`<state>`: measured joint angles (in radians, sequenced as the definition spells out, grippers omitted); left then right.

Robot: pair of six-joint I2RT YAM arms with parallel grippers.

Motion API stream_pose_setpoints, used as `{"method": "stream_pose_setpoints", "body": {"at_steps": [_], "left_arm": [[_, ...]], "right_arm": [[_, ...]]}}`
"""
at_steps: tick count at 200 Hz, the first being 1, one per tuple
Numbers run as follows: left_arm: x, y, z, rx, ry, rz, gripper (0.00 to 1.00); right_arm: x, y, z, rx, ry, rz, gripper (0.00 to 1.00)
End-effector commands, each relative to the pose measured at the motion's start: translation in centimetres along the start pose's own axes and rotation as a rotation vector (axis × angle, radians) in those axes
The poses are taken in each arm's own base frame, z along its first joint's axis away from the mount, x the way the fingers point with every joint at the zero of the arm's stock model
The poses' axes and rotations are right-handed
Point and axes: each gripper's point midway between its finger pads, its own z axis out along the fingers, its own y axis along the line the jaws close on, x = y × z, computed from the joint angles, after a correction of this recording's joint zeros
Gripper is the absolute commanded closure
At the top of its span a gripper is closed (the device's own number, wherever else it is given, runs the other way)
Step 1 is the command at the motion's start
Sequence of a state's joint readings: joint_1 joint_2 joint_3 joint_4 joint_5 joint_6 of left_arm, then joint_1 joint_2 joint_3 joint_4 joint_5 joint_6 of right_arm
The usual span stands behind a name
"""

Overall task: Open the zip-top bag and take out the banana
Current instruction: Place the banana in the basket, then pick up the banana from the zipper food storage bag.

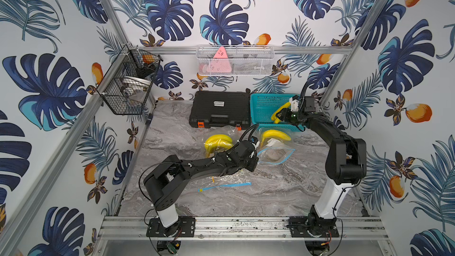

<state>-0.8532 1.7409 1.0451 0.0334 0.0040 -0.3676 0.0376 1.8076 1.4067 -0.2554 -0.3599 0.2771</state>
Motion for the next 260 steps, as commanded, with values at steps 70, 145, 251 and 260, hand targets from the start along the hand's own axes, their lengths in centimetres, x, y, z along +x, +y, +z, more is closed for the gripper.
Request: {"method": "stream_pose_setpoints", "body": {"at_steps": [70, 145, 251, 260], "left_arm": [[-2.6, 0.0, -1.3, -0.03, -0.066, 0.003, 1.0], [-1.9, 0.0, -2.1, -0.041, -0.069, -0.008, 1.0], [-1.0, -1.1, -3.0, -0.016, -0.082, -0.013, 1.0], [-0.7, -1.0, -3.0, -0.017, -0.079, -0.014, 1.0]], "right_arm": [[17.2, 6.5, -17.4, -0.028, -0.122, -0.046, 0.46], [21.5, 7.9, -12.1, -0.051, -0.025, -0.091, 0.5], [20.2, 7.4, -5.4, 0.067, -0.036, -0.134, 0.46], [20.2, 7.3, -5.0, 0.071, -0.035, -0.131, 0.46]]}}
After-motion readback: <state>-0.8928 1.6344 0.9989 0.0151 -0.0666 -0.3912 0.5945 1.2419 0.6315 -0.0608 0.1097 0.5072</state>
